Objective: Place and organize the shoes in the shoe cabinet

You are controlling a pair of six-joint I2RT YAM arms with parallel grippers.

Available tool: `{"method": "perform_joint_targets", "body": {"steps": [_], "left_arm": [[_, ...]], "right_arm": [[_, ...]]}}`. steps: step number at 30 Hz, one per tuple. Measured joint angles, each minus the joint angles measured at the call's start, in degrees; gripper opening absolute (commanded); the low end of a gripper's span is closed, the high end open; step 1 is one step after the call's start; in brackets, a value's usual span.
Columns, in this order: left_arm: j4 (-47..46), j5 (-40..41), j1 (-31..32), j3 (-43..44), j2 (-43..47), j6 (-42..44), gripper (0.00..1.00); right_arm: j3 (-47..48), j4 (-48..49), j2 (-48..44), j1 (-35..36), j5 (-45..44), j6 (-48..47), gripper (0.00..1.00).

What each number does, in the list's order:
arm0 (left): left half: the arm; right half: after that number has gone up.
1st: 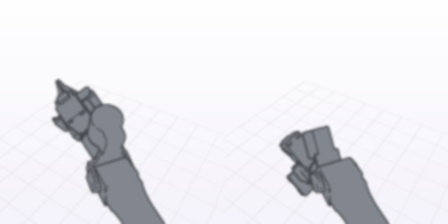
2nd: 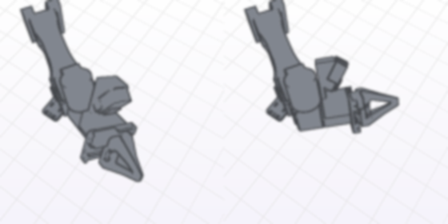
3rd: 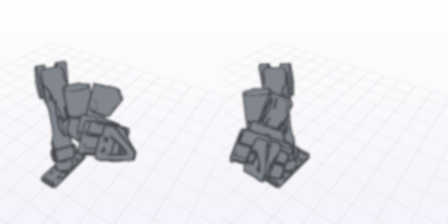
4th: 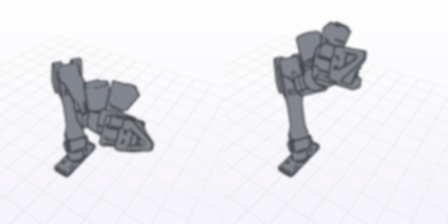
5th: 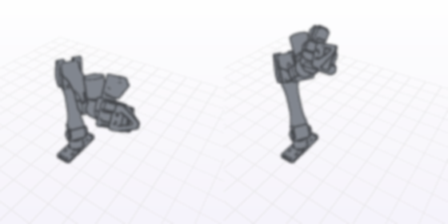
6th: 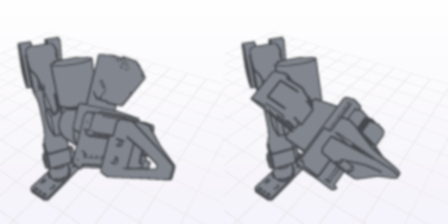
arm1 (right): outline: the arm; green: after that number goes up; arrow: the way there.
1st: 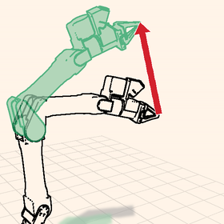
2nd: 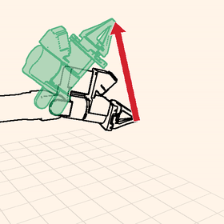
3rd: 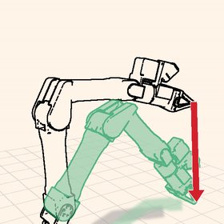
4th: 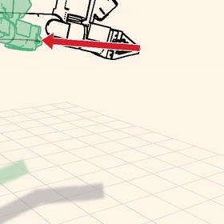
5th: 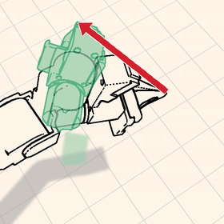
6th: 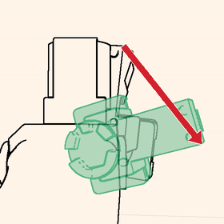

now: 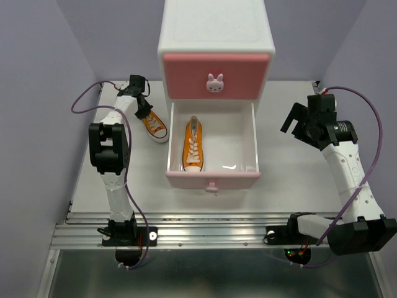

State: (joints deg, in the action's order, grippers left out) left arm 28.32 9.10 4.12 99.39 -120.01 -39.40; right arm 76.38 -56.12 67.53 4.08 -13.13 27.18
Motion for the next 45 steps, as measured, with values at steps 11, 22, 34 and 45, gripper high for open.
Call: {"method": "perform_joint_targets", "body": {"steps": [11, 22, 34, 45], "left_arm": [[4.3, 1.7, 0.0, -8.2, 30.9, 0.0, 0.00], [10.2, -1.3, 7.6, -10.7, 53.8, -5.4, 0.00], [16.0, 3.6, 38.3, -15.1, 54.9, -24.1, 0.00], [13.4, 7.7, 49.0, -12.4, 43.6, -35.9, 0.00]], "right_arm": [[0.1, 0.0, -0.2, 0.0, 0.1, 0.1, 1.00], [1.1, 0.0, -0.9, 0.0, 0.7, 0.7, 1.00], [0.6, -0.1, -2.6, 0.0, 2.0, 1.1, 1.00], [0.6, -0.2, -2.9, 0.0, 1.9, 1.0, 1.00]]}}
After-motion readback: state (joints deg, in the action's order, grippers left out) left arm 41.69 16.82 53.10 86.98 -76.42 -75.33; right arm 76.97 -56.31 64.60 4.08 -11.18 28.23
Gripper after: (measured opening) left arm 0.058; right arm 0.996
